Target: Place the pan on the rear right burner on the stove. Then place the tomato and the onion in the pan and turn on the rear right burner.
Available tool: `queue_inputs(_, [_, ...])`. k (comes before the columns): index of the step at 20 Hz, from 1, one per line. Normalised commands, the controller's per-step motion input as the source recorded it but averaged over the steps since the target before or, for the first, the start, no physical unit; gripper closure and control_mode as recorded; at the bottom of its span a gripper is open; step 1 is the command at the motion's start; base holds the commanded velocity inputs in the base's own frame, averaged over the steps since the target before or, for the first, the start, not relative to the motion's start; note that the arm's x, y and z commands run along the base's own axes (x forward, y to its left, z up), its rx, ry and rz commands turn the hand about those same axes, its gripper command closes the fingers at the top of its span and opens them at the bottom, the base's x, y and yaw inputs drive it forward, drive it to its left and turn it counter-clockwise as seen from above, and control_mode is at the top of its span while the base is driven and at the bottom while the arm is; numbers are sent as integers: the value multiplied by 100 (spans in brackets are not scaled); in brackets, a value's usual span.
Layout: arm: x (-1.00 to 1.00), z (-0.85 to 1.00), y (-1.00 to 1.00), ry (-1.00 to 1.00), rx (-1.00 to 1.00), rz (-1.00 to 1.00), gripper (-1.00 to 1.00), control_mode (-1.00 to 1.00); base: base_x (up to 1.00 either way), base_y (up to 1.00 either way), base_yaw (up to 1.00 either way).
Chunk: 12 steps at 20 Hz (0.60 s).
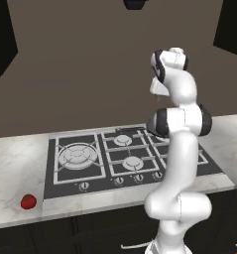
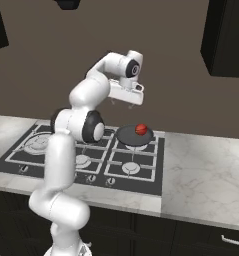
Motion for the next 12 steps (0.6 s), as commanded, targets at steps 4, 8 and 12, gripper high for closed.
queue_inputs(4, [-100, 22, 100, -15, -3, -4, -100, -100, 0, 0, 0])
queue_inputs(8, [-100, 24, 100, -21, -6, -2, -100, -100, 0, 0, 0])
queue_inputs(12, [-100, 26, 99, -21, -4, 0, -100, -100, 0, 0, 0])
